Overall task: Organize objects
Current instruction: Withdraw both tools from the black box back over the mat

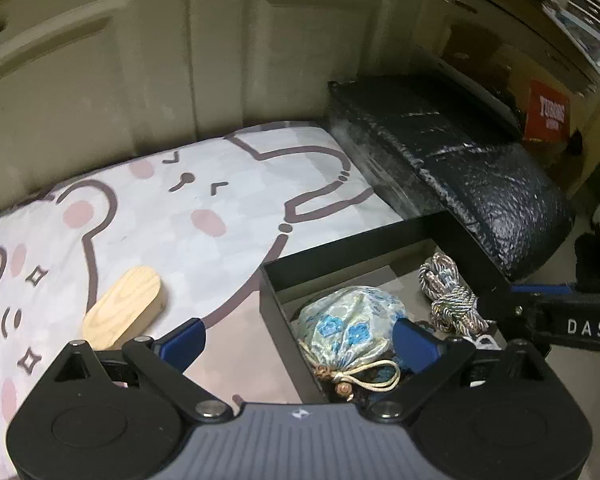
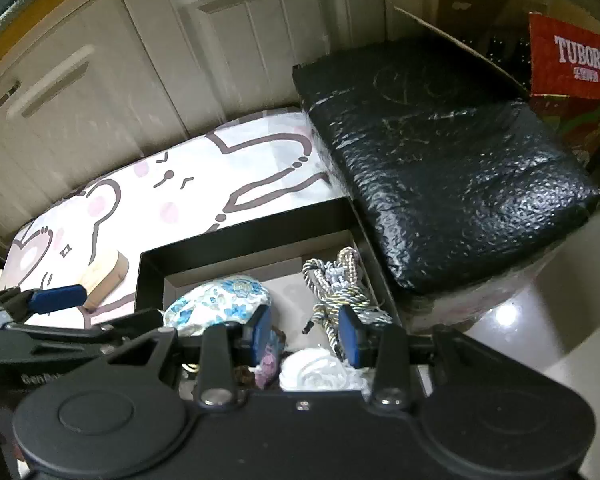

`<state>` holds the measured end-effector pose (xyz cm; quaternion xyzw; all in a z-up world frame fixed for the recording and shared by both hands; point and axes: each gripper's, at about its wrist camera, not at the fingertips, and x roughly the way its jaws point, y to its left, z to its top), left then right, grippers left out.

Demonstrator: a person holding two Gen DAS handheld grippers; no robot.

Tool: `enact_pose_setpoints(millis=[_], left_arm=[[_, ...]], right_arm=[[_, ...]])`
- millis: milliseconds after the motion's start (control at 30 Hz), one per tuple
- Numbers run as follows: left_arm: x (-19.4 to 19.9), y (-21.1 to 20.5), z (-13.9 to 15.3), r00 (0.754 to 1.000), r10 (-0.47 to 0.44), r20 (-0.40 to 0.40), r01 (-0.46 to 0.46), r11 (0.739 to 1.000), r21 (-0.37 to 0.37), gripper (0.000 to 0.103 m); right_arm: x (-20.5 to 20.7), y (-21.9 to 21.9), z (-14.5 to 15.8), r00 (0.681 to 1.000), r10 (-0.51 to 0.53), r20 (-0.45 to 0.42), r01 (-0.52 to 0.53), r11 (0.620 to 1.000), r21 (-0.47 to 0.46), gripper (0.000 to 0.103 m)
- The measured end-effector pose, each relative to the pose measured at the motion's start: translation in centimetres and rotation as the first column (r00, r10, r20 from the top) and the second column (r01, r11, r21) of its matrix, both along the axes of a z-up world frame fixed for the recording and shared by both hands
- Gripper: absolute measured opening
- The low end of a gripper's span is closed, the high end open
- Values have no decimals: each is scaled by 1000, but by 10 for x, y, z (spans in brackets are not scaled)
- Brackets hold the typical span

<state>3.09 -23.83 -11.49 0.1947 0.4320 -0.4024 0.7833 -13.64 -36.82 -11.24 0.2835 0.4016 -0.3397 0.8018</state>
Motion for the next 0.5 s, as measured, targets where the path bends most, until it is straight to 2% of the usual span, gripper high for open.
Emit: enact_pose_setpoints(millis=[233, 500], left_arm=[[-1, 17, 21, 997, 68, -23, -69, 997, -37, 98], [-15, 31, 43, 997, 83, -4, -84, 996, -43, 98]], right_arm=[[-6, 10, 17, 999, 12, 32, -11, 999, -30, 39], [-8, 25, 31, 998, 28, 48, -25, 998, -60, 39]])
